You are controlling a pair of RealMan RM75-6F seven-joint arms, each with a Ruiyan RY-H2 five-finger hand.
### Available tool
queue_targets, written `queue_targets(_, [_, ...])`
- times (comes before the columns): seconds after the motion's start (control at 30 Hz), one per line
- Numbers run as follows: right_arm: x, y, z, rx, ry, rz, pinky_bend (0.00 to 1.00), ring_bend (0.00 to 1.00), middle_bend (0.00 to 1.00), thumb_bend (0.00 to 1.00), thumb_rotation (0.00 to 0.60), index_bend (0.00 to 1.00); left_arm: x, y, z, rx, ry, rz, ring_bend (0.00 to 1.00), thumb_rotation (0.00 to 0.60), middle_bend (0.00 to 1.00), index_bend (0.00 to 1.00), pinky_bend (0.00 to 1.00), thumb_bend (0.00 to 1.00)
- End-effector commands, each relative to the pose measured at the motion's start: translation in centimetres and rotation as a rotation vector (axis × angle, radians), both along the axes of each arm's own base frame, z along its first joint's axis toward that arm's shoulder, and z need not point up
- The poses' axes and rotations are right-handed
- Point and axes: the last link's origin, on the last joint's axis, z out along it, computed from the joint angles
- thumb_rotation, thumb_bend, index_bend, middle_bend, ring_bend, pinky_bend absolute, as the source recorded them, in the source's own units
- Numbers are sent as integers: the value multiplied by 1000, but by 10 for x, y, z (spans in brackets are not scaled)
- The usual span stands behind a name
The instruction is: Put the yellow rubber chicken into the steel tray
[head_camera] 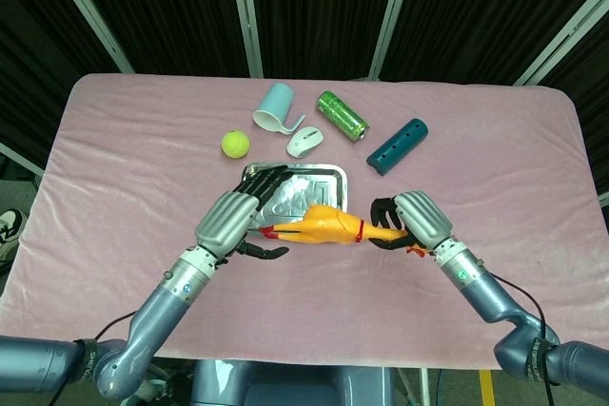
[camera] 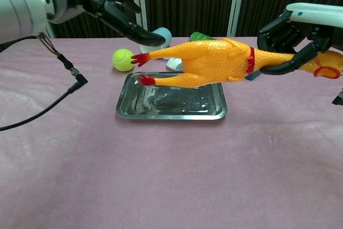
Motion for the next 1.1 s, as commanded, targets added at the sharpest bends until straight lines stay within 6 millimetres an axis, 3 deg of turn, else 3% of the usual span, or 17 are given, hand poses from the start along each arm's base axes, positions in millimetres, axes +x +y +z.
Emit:
queue_targets(0.03, [7,-7,-6,7,-1,7,806,748,785,680,600,1000,-13,-8,21,46,-26,6,0,600,0,0,119,127])
queue_targets(0.33, [31,-25,-28,34,9,35,806,748,785,681,600,1000,-40,-19,45,90,-41,16,0,600,0,0,119,126])
queue_targets(0.83, [56,-59,-60,-8,65,6,806,748,785,680,600,1000,-79,-28,51,104,-18,60,0,600,0,0,119,126])
queue_targets(1.1, [65,-74,-79,-3,104,-29,806,748,785,680,600,1000,-86,-25,56,113,-19,83,0,600,0,0,119,126])
